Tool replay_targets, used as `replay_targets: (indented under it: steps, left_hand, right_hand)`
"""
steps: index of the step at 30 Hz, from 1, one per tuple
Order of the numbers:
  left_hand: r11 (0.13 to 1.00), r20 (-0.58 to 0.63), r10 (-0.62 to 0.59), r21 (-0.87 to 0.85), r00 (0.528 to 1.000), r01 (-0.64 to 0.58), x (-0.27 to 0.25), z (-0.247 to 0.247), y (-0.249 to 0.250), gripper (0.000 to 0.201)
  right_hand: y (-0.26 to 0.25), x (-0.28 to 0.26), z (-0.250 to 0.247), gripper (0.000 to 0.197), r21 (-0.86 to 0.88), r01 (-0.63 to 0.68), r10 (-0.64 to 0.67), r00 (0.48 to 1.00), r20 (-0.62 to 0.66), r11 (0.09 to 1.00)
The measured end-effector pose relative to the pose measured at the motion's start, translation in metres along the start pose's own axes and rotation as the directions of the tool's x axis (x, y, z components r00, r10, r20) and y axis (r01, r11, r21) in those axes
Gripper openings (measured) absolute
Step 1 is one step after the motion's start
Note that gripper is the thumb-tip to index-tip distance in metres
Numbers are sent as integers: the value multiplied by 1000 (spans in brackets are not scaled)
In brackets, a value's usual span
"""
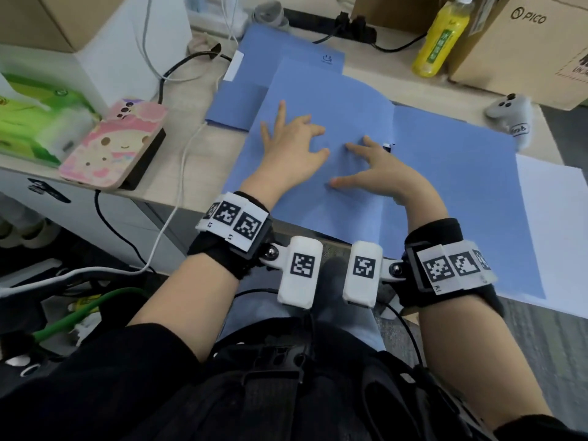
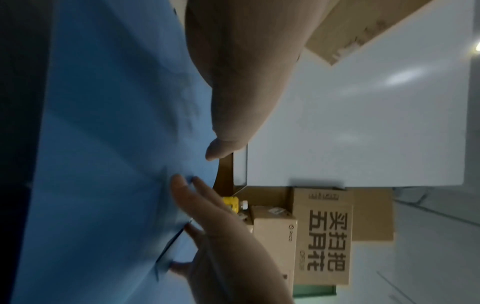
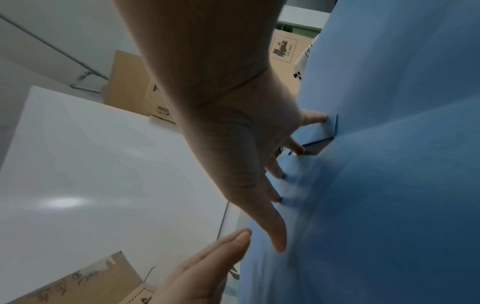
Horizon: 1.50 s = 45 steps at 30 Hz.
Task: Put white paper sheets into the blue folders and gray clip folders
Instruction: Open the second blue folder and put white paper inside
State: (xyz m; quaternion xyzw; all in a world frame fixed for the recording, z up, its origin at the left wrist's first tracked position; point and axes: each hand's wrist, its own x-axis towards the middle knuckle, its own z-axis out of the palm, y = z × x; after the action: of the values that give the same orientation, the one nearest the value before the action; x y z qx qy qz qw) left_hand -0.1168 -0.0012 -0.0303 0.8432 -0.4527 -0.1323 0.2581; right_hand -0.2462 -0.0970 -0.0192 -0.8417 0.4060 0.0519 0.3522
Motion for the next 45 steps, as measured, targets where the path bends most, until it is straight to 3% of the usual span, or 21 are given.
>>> replay_targets:
  steps: [5, 9, 13, 20, 23, 26, 31, 38, 40, 42, 45]
  left_hand:
    - [982, 108, 128, 127, 986, -141, 6, 22, 20, 47]
    - [955, 244, 172, 196, 954, -222, 1, 37, 33, 79]
    - [927, 364, 115, 295, 924, -232, -7, 54, 39, 114]
    - [937, 368, 37, 310, 929, -161, -14, 66, 46, 123]
    - [937, 369, 3, 324, 929, -131, -15, 68, 49, 123]
    - [935, 362, -10, 334, 932, -119, -15, 69, 49, 124]
    - [923, 353, -2, 360, 936, -134, -13, 70, 49, 122]
    - [912, 353, -5, 385, 936, -140, -12, 68, 52, 122]
    - [917, 357, -17, 379, 934, -128, -12, 65, 56, 122]
    - [922, 356, -27, 369, 934, -114, -11, 62, 63, 123]
    - [934, 331, -7, 338, 944, -111, -10, 57, 78, 119]
  right_hand:
    - [19, -4, -13, 57, 177, 98, -62, 979, -196, 979]
    - [38, -1, -14, 47, 403, 102, 49, 937, -347, 909]
    - [52, 1, -10, 45, 633, 79, 177, 927, -331, 770]
    - [63, 0, -11, 47, 763, 193, 193, 902, -385, 617]
    - [64, 0, -8, 50, 723, 237, 165, 884, -438, 649]
    - [63, 0, -4, 48, 655, 227, 85, 908, -409, 720]
    - [60, 0, 2, 46, 306, 212, -103, 936, -336, 928]
    - [59, -1, -1, 46, 25, 159, -151, 967, -204, 987]
    - [62, -2, -1, 53, 63, 177, -166, 975, -149, 982]
    - [66, -7, -2, 56, 219, 197, -165, 974, -154, 956]
    - [77, -17, -8, 46, 423, 255, -108, 934, -342, 870]
